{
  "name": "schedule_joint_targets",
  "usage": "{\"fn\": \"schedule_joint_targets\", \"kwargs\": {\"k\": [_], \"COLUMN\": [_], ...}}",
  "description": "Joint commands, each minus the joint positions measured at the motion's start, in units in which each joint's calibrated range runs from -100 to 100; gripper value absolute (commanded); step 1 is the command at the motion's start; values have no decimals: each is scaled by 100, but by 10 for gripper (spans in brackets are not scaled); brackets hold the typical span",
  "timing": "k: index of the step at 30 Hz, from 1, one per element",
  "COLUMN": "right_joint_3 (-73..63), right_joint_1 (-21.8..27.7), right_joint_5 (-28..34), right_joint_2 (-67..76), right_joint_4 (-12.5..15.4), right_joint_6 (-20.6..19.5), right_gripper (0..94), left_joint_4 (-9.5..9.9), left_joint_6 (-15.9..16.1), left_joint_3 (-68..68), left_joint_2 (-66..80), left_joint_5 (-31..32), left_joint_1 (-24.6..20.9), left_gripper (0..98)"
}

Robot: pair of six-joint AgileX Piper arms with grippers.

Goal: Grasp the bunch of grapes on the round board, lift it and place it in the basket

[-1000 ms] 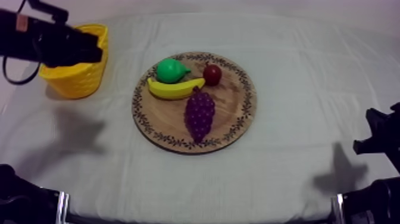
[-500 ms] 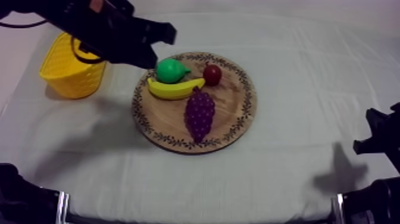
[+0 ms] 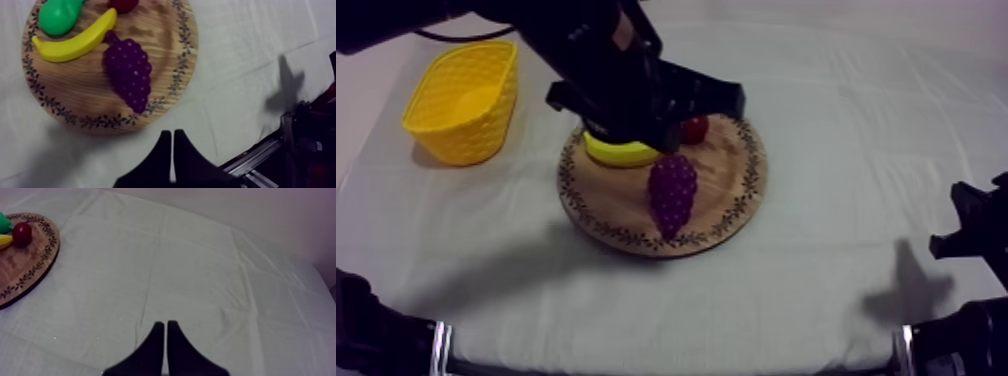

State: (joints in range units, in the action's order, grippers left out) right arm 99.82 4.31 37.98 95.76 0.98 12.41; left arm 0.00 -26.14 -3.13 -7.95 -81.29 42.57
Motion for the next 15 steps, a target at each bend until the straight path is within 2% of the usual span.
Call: {"fn": "schedule_joint_targets", "kwargs": {"k": [1, 4, 8, 15], "right_joint_3": [-4, -4, -4, -4], "right_joint_1": [-2, -2, -2, -2], "right_joint_5": [0, 0, 0, 0], "right_joint_2": [0, 0, 0, 0], "right_joint_4": [-3, -3, -3, -3], "right_joint_6": [2, 2, 2, 2], "right_gripper": [3, 3, 3, 3], "left_joint_4": [-29, -31, -23, -14], "left_joint_6": [-17, -55, -89, -71], "left_joint_3": [96, 144, 146, 183], "left_joint_2": [-73, -189, -337, -565], "left_joint_5": [-21, -34, -40, -35], "left_joint_1": [33, 61, 58, 30], "left_gripper": [1, 8, 71, 308]}}
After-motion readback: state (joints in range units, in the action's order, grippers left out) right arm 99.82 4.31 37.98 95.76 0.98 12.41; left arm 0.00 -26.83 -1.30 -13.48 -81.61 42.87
